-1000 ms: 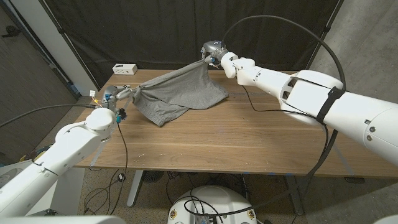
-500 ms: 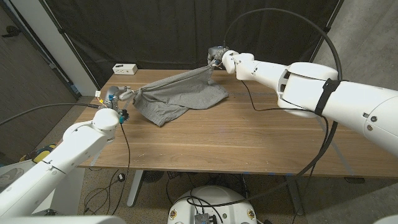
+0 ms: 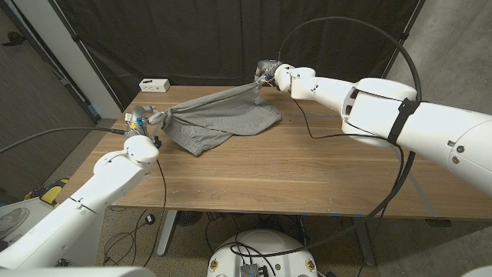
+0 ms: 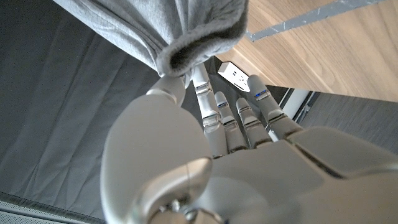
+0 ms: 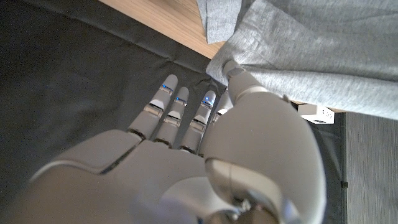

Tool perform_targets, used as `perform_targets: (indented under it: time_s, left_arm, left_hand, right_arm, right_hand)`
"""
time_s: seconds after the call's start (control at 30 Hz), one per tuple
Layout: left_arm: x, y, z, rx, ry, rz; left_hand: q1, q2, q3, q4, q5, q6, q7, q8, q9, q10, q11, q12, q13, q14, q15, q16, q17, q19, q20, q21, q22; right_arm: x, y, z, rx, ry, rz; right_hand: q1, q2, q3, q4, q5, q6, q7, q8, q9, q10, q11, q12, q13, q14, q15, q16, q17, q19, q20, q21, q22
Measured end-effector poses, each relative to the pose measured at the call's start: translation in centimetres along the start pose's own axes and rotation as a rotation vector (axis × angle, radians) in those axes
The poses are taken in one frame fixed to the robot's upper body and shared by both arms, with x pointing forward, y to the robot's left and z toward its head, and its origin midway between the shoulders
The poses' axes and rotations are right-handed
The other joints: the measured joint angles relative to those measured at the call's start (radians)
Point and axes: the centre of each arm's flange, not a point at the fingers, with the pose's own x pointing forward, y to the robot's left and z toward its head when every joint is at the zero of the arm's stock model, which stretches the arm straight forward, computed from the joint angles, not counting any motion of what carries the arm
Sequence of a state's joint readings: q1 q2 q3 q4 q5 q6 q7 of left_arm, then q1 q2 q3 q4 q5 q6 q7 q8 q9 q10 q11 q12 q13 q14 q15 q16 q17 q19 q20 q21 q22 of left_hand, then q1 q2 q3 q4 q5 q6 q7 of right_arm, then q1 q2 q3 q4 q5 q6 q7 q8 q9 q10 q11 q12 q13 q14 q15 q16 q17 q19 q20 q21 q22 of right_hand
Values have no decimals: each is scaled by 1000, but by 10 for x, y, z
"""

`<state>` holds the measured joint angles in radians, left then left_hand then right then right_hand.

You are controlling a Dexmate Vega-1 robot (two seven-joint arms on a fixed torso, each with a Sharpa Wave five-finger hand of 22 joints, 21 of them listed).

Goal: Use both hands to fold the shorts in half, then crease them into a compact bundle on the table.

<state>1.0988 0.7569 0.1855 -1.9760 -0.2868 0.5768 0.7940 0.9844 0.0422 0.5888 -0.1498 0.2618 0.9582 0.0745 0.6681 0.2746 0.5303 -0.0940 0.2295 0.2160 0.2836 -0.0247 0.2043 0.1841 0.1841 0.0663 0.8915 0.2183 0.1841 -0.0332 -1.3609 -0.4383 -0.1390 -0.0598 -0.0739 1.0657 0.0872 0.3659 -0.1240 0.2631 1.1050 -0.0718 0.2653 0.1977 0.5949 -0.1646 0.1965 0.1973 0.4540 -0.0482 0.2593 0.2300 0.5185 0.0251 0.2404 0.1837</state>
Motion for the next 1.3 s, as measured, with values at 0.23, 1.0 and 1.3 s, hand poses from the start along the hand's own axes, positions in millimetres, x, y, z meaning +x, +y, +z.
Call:
perform_targets:
  time_s: [0.23,1.0,1.3]
  left_arm:
    - [-1,-3,0,30,4,69]
    - [0,-8,-3,79,94,166]
    - [-3,-3,-5,60,75,158]
  left_hand:
    - [-2,45,-28,6,-18,-35,24,-37,81,17,16,4,5,30,5,8,0,-8,25,17,0]
    - [-97,143,-16,118,-62,-345,4,-345,-38,-73,76,-13,5,-4,54,1,19,-96,79,81,0]
    - [-155,78,-62,117,-77,-369,-7,-380,-53,-73,76,-13,5,-4,53,1,6,-108,66,96,-5]
  right_arm:
    - [0,1,1,61,-6,1]
    - [0,-16,-8,215,2,29]
    - [-1,-15,-17,325,10,27]
  right_hand:
    - [-93,-1,-36,48,0,-67,-5,-38,-7,5,17,4,0,23,1,4,9,-4,15,0,5]
    - [-511,-21,-225,264,-31,-324,31,-77,-7,-145,138,-12,5,-82,5,-24,37,-200,92,-45,10]
    - [-429,73,-153,192,-19,-328,58,-62,-7,-124,154,0,5,-62,5,-22,30,-180,83,-21,10]
